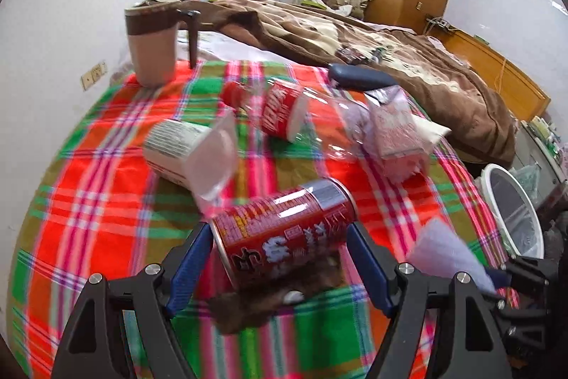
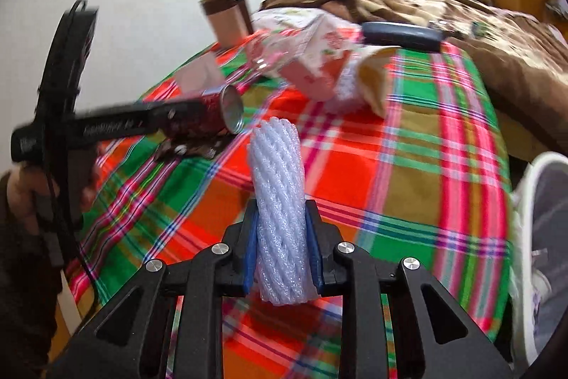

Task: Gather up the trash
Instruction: 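Lift the foam sleeve with the right gripper while the left grasps the red can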

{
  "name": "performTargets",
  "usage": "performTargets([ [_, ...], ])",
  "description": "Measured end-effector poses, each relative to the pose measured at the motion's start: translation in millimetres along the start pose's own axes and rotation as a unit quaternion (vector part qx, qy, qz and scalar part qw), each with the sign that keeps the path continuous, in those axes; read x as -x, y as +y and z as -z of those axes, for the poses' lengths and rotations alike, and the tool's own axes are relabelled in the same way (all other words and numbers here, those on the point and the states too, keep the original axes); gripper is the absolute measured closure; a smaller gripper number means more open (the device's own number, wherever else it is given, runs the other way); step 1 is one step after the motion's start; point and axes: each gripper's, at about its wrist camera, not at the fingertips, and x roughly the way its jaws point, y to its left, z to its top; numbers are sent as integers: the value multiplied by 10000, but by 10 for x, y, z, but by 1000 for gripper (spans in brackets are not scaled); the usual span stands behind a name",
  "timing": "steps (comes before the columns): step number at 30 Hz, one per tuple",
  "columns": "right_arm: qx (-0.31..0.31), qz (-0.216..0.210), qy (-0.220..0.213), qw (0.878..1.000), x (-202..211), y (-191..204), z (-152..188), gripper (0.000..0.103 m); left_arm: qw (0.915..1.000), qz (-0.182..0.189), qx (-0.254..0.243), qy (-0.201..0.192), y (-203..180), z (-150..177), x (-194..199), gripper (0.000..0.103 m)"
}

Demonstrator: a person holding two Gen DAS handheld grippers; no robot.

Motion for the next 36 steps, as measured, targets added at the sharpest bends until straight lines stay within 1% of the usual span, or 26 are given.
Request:
performTargets([
  [5, -394, 277, -178, 9987, 78, -146, 9, 78, 9993, 345, -110, 53, -225, 68, 32, 26],
  [7, -476, 402, -214, 9978, 84, -189, 1, 78, 9984, 539, -184, 75, -344, 104, 51, 26],
  [9, -551, 449, -201, 9973, 93, -250, 13, 78, 9966, 715, -391, 156, -494, 147, 58, 26],
  [11, -616, 448, -207, 9969, 88, -281, 28, 78, 9950, 761, -620, 184, -629, 173, 80, 26],
  [13, -656, 453, -218, 9966, 78, -316, 21, 78, 9941, 728, -794, 113, -706, 190, 133, 26],
  [15, -680, 457, -228, 9964, 66, -329, 19, 78, 9940, 594, -911, -96, -725, 170, 215, 26],
  [16, -675, 451, -229, 9964, 63, -334, 12, 78, 9943, 398, -944, -305, -711, 139, 279, 26],
  [18, -664, 456, -245, 9964, 62, -340, 4, 78, 9930, 8, -1029, -586, -664, 68, 348, 26],
  [19, -672, 450, -254, 9964, 62, -342, 0, 78, 9929, 3, -1014, -627, -624, 29, 343, 26],
  [20, -682, 433, -261, 9964, 80, -343, 16, 78, 9942, 69, -912, -572, -571, -17, 307, 26],
  [21, -687, 426, -269, 9964, 73, -340, 9, 78, 9959, 147, -797, -412, -531, -55, 243, 26],
  [25, -685, 466, -275, 9962, 86, -339, 27, 78, 9967, 497, -631, -82, -490, -73, 1, 26],
  [27, -687, 496, -275, 9960, 88, -347, 36, 78, 9976, 389, -581, 22, -501, -40, -85, 26],
  [30, -709, 515, -278, 9958, 89, -365, 34, 78, 9972, 456, -581, 149, -554, -4, -207, 26],
  [32, -720, 515, -282, 9957, 89, -371, 34, 78, 9973, 434, -527, 258, -566, -15, -305, 26],
  [36, -711, 504, -292, 9958, 88, -370, 31, 78, 9974, 353, -530, 341, -614, -24, -407, 26],
])
